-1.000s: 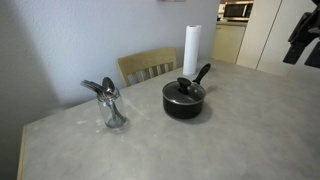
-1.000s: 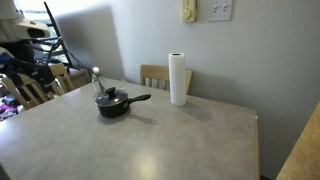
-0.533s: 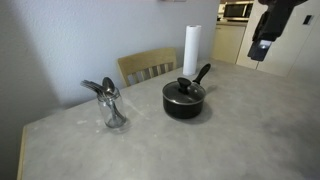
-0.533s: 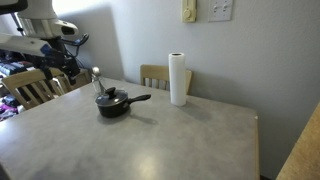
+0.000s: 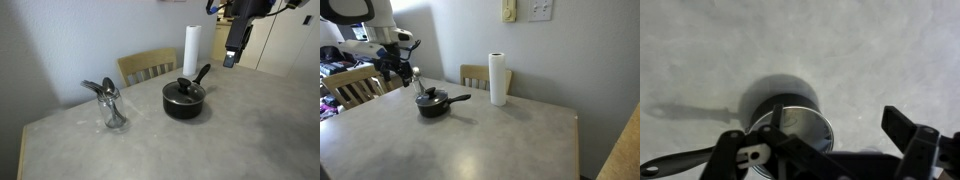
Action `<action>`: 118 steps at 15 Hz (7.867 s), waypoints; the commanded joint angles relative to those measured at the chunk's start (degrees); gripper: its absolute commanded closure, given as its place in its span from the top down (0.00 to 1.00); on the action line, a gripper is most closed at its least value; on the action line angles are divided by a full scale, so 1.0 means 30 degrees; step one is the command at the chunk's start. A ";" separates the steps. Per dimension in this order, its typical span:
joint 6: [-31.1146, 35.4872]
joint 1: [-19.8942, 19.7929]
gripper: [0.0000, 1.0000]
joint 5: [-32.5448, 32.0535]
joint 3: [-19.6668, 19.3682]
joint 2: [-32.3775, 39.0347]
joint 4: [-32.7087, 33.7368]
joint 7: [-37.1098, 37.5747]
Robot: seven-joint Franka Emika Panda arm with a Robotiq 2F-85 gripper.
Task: Remove the lid from the top of the pot
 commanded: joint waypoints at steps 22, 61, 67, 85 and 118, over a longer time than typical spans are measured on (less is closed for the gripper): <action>-0.0594 -0.0216 1.00 -0.5013 0.0961 0.7773 0.7902 0.7075; 0.0836 0.0051 0.60 -0.4802 0.0718 1.1852 1.1244 0.9186; 0.0363 0.0161 0.19 -0.4941 0.0632 1.1683 1.1265 0.9233; -0.1446 0.0182 0.14 -0.4730 0.0824 0.8759 0.9872 0.9540; 0.6751 -0.8852 0.14 -0.2754 -0.0567 0.8986 0.2631 -0.9294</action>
